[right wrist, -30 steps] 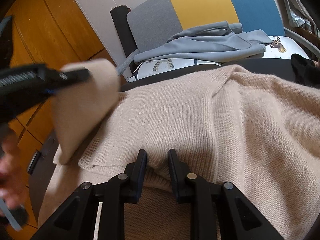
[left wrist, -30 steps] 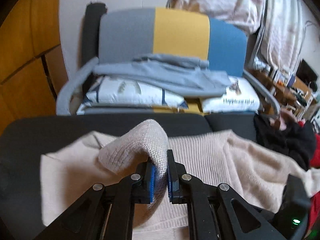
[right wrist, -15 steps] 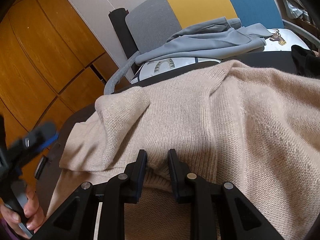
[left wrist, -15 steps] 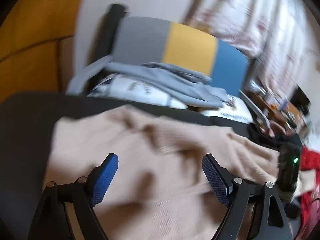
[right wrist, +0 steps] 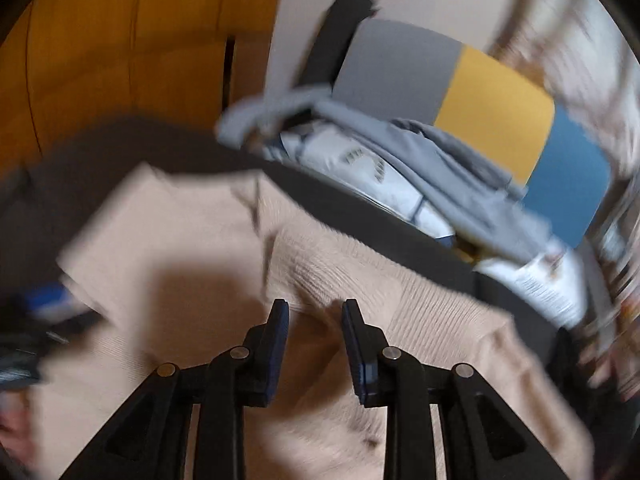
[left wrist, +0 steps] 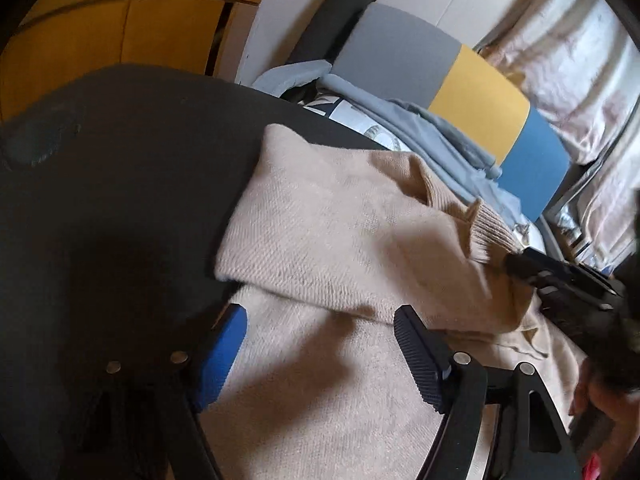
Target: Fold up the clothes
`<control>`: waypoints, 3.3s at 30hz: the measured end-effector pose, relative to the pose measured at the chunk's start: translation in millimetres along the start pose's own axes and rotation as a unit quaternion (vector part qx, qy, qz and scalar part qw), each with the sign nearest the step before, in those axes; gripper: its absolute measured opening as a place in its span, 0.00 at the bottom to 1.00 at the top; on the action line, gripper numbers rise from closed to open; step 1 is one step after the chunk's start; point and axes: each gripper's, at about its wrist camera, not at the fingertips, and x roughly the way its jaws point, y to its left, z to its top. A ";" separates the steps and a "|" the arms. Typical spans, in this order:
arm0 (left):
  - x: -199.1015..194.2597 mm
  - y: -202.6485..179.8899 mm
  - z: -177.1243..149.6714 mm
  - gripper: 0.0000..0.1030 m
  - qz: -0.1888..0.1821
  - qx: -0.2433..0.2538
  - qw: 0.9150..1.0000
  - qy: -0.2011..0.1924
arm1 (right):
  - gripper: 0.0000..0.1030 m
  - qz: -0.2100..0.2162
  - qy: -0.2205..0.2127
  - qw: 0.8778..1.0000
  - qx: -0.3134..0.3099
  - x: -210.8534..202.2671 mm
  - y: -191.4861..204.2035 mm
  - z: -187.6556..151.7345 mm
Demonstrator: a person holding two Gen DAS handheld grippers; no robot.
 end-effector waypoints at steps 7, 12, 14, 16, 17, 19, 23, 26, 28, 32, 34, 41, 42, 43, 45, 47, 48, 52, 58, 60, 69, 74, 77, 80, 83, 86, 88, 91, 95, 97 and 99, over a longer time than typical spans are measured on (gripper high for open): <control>2.2 35.4 -0.8 0.75 -0.085 -0.087 0.992 -0.040 | 0.09 0.021 0.014 0.986 0.165 26.8 -73.3 -26.8; -1.3 43.1 -4.0 0.75 -0.105 -0.105 0.988 -0.052 | 0.24 0.092 0.017 0.914 0.395 23.9 -151.1 -101.6; -1.4 43.4 -3.7 0.75 -0.108 -0.107 0.987 -0.053 | 0.27 0.143 -0.002 0.877 0.458 14.6 -164.3 -127.2; -0.6 42.8 -2.8 0.75 -0.108 -0.109 0.987 -0.052 | 0.27 0.189 -0.024 0.851 0.489 6.4 -168.3 -142.4; 0.0 42.1 -2.0 0.75 -0.107 -0.109 0.987 -0.051 | 0.27 0.208 -0.030 0.841 0.498 2.8 -166.8 -146.8; 1.1 40.6 -0.4 0.75 -0.104 -0.110 0.987 -0.048 | 0.28 0.226 -0.027 0.832 0.506 4.4 -167.3 -149.9; -0.6 38.5 9.7 0.76 -0.086 -0.119 0.988 -0.040 | 0.28 0.232 -0.029 0.814 0.531 5.0 -171.4 -152.5; -2.1 42.4 18.5 0.77 -0.071 -0.129 0.987 -0.059 | 0.27 0.217 0.004 0.796 0.565 16.2 -180.6 -153.5; -2.6 49.8 24.4 0.77 -0.057 -0.140 0.986 -0.075 | 0.09 0.228 0.010 0.779 0.584 23.0 -184.5 -156.7; -1.5 71.2 28.3 0.77 -0.012 -0.155 0.983 -0.100 | 0.05 0.222 -0.053 0.813 0.535 1.5 -185.5 -131.3; 0.1 82.9 25.5 0.76 -0.022 -0.174 0.979 -0.099 | 0.05 0.205 -0.084 0.830 0.512 -10.5 -184.6 -121.8; -20.5 63.0 16.9 0.75 -0.072 -0.110 0.990 -0.055 | 0.05 0.212 -0.063 0.819 0.530 8.4 -186.9 -128.0; -24.8 55.5 15.0 0.75 -0.082 -0.090 0.992 -0.045 | 0.05 0.221 -0.068 0.819 0.525 5.8 -186.5 -121.0; -31.7 40.8 11.6 0.75 -0.093 -0.058 0.993 -0.042 | 0.05 0.228 -0.072 0.819 0.521 3.0 -186.1 -116.2; -35.3 14.8 5.3 0.75 -0.104 -0.004 0.994 -0.031 | 0.05 0.249 -0.088 0.817 0.513 -5.1 -188.2 -96.2; -32.8 -9.2 -0.3 0.75 -0.111 0.041 0.993 -0.016 | 0.05 0.270 -0.108 0.813 0.504 -20.4 -190.3 -69.5; -25.6 -20.5 -3.5 0.75 -0.111 0.057 0.992 -0.004 | 0.05 0.276 -0.120 0.815 0.495 -29.3 -190.8 -54.4; 5.5 -43.6 -8.4 0.68 -0.113 0.085 0.989 0.043 | 0.05 0.289 -0.163 0.825 0.457 -67.3 -193.2 -6.2; 25.1 -22.2 15.7 0.56 -0.067 0.039 0.997 0.019 | 0.05 0.264 -0.192 0.830 0.451 -94.7 -202.5 -6.3; 19.2 -2.7 25.1 0.56 -0.049 0.006 0.999 -0.011 | 0.05 0.245 -0.184 0.833 0.461 -88.6 -206.9 -25.0; 7.6 37.4 14.6 0.65 -0.056 -0.041 0.997 -0.021 | 0.09 0.251 -0.047 0.803 0.539 4.0 -178.8 -125.0; 12.3 27.0 14.8 0.74 -0.051 -0.021 0.998 -0.020 | 0.27 0.224 -0.029 0.801 0.555 1.3 -174.9 -150.4; 15.2 24.3 16.6 0.75 -0.049 -0.018 0.998 -0.022 | 0.27 0.222 -0.015 0.809 0.544 3.4 -174.8 -148.1; 16.5 22.3 16.7 0.77 -0.047 -0.015 0.998 -0.025 | 0.27 0.220 0.010 0.826 0.518 13.7 -168.3 -132.7; 17.7 22.4 16.2 0.78 -0.049 -0.016 0.998 -0.027 | 0.19 0.215 0.013 0.835 0.507 21.0 -162.8 -122.7; 18.1 24.5 16.1 0.78 -0.054 -0.020 0.998 -0.029 | 0.11 0.203 -0.018 0.854 0.478 9.3 -161.0 -112.6; 18.1 25.6 16.1 0.78 -0.058 -0.023 0.998 -0.029 | 0.11 0.174 -0.037 0.873 0.455 -5.2 -159.9 -106.8; 18.5 25.5 16.2 0.80 -0.060 -0.022 0.998 -0.029 | 0.10 0.134 -0.058 0.878 0.456 -24.7 -161.4 -111.9; 20.1 22.7 16.4 0.82 -0.056 -0.015 0.998 -0.026 | 0.06 0.083 -0.030 0.881 0.465 -16.6 -159.2 -134.1; 21.9 20.8 18.2 0.83 -0.048 -0.007 0.999 -0.023 | 0.06 0.087 -0.016 0.877 0.472 -9.1 -158.2 -142.1; 23.5 17.4 20.5 0.83 -0.037 0.002 0.999 -0.017 | 0.06 0.089 -0.020 0.878 0.471 -9.4 -157.2 -144.7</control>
